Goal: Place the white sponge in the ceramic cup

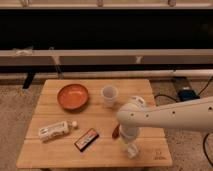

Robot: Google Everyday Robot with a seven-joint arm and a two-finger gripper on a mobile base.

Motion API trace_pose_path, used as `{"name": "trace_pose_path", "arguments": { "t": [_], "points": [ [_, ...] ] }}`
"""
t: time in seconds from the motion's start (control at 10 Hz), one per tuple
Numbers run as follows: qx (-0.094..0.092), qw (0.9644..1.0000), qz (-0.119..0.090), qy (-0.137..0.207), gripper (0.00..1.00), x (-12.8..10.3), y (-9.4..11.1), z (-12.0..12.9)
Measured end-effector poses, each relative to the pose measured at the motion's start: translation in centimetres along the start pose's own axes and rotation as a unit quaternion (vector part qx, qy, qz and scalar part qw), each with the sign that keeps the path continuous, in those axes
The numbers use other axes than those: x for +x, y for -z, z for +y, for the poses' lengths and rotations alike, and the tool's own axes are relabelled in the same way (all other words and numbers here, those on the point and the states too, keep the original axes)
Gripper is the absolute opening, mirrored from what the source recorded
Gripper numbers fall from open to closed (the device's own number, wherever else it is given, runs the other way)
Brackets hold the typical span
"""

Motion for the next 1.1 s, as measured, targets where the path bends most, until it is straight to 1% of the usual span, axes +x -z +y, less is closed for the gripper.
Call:
{"name": "trace_pose_path", "arguments": {
  "t": [0.1, 0.2, 0.3, 0.4, 0.5, 0.7, 0.8, 0.9, 1.0, 1.1],
  "points": [
    [0.001, 0.9999, -0.016, 0.005, 0.00, -0.9, 2.2, -0.2],
    [0.003, 0.9991, -0.041, 0.011, 0.00, -2.6, 5.3, -0.5],
    [0.004, 0.9977, -0.066, 0.019, 0.00, -4.5, 7.8, -0.6],
    [0.005, 0.9953, -0.092, 0.028, 0.00, -6.8, 10.5, -0.6],
    [0.005, 0.9927, -0.114, 0.038, 0.00, -9.1, 12.5, -0.5],
    [0.000, 0.9852, -0.160, 0.062, 0.00, -14.3, 15.8, 0.0],
    [-0.001, 0.9816, -0.177, 0.071, 0.00, -16.3, 17.3, 0.1],
    [0.002, 0.9772, -0.196, 0.082, 0.00, -18.5, 19.3, -0.1],
    [0.009, 0.9729, -0.212, 0.092, 0.00, -20.6, 20.9, -0.6],
    [0.014, 0.9711, -0.219, 0.094, 0.00, -21.7, 21.6, -1.3]
  ]
}}
